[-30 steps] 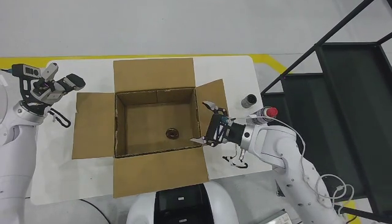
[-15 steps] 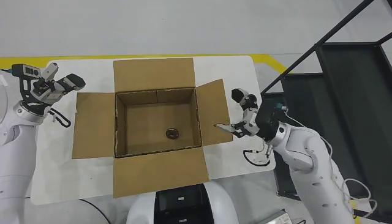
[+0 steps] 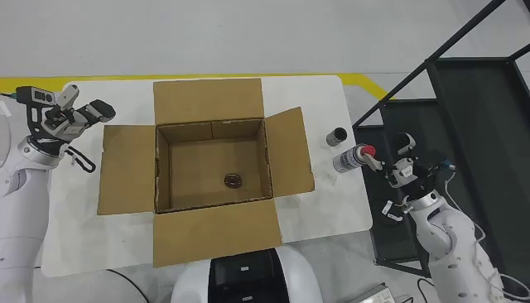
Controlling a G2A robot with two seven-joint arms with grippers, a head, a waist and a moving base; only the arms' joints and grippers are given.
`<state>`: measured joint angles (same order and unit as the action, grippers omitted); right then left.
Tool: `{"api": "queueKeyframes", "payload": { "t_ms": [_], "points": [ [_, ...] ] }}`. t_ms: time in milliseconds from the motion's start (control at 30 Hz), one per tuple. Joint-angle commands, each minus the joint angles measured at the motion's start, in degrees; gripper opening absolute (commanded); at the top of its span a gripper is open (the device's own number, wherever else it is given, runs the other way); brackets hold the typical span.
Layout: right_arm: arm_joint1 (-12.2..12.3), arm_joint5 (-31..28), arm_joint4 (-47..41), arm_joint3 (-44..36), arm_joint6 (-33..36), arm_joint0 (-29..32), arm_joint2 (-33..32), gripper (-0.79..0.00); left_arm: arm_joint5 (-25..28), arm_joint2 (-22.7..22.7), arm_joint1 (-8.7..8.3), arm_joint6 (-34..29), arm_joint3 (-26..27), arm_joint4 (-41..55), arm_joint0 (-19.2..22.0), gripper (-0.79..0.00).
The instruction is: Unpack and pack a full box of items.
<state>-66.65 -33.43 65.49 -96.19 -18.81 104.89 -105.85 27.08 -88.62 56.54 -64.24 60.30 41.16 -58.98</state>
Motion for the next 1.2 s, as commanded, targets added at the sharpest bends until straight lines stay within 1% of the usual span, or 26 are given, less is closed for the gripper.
{"api": "queueKeyframes", "payload": {
  "t_ms": [0, 100, 467, 533, 600, 733, 900, 1167],
  "points": [
    [-0.1, 2.7, 2.4, 3.1, -2.1, -1.3, 1.2, 0.0, 0.0, 0.0, 0.0, 0.0, 0.0, 0.0, 0.0, 0.0],
    [-0.3, 4.4, 4.2, 6.2, -3.1, -3.5, 2.7, 0.0, 0.0, 0.0, 0.0, 0.0, 0.0, 0.0, 0.0, 0.0],
    [-0.3, 4.4, 4.2, 6.2, -3.1, -3.5, 2.7, 0.0, 0.0, 0.0, 0.0, 0.0, 0.0, 0.0, 0.0, 0.0],
    [-0.3, 4.4, 4.3, 5.6, -2.5, -3.7, 3.1, 0.0, 0.0, 0.0, 0.0, 0.0, 0.0, 0.0, 0.0, 0.0],
    [-0.3, 5.7, 5.5, 5.8, -1.3, -4.1, 3.7, 0.0, 0.0, 0.0, 0.0, 0.0, 0.0, 0.0, 0.0, 0.0],
    [-0.5, 6.9, 5.8, 9.1, -1.0, -5.1, 5.6, 0.0, 0.0, 0.0, 0.0, 0.0, 0.0, 0.0, 0.0, 0.0],
    [-0.7, 8.9, 7.5, 15.3, -2.1, -7.2, 7.1, 0.0, 0.0, 0.0, 0.0, 0.0, 0.0, 0.0, 0.0, 0.0],
    [-0.6, 7.1, 11.2, 22.5, -6.3, -10.3, 9.8, 0.0, 0.0, 0.0, 0.0, 0.0, 0.0, 0.0, 0.0, 0.0]
  ]
}}
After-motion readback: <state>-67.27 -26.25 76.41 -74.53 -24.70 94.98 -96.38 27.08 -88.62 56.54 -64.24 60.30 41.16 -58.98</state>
